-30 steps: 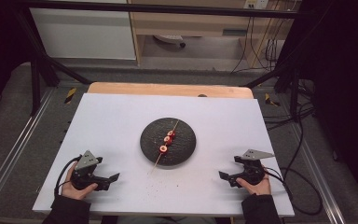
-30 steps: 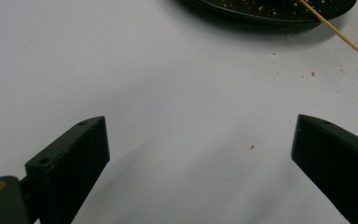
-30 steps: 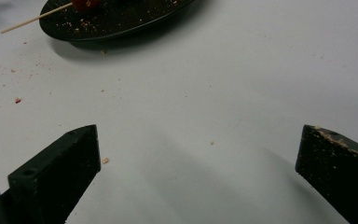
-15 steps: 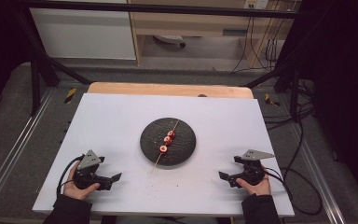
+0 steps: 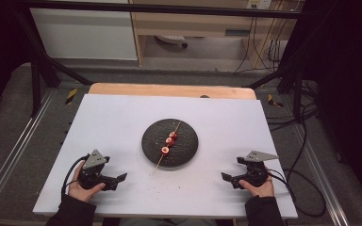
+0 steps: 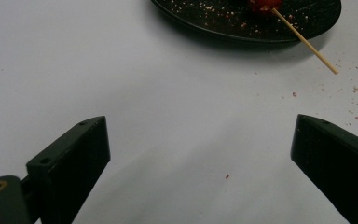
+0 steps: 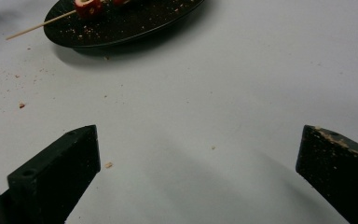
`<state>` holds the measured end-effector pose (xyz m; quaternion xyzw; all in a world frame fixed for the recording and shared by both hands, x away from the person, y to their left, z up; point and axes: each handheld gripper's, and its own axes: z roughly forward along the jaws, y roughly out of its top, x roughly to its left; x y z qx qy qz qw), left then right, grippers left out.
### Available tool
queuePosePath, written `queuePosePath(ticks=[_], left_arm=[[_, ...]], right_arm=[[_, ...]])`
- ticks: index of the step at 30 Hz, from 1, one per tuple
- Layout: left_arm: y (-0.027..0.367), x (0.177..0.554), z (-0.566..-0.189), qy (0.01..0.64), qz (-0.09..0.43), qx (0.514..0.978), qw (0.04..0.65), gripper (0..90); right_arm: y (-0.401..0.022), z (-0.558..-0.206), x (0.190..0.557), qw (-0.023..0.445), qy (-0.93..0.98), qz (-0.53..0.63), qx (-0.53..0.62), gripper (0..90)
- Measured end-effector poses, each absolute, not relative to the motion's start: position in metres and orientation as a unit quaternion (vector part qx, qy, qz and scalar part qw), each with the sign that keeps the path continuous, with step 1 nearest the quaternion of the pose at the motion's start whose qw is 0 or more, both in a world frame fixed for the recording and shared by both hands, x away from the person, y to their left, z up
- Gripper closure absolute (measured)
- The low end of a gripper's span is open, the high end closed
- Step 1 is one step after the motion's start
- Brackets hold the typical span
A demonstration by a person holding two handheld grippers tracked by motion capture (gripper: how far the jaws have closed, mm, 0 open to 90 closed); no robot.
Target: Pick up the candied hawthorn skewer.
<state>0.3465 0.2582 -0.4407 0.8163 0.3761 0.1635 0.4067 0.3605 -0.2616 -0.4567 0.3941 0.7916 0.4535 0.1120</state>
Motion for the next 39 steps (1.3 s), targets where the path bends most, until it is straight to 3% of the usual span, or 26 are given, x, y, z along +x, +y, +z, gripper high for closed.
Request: queuePosePath(ticks=[24,31,39], left_arm=[[0.193,0.36,-0.416,0.375,0.16,0.824,0.392,8.3],[0.167,0.368,-0.414,0.377,0.162,0.832,0.373,13.3],[0.143,0.378,-0.418,0.387,0.167,0.833,0.359,26.5]], right_arm=[[-0.259,-0.456,0.361,0.117,0.795,0.447,0.392,0.7],[-0.26,-0.455,0.361,0.119,0.794,0.447,0.394,0.7],[-0.26,-0.456,0.361,0.12,0.795,0.446,0.394,0.7]])
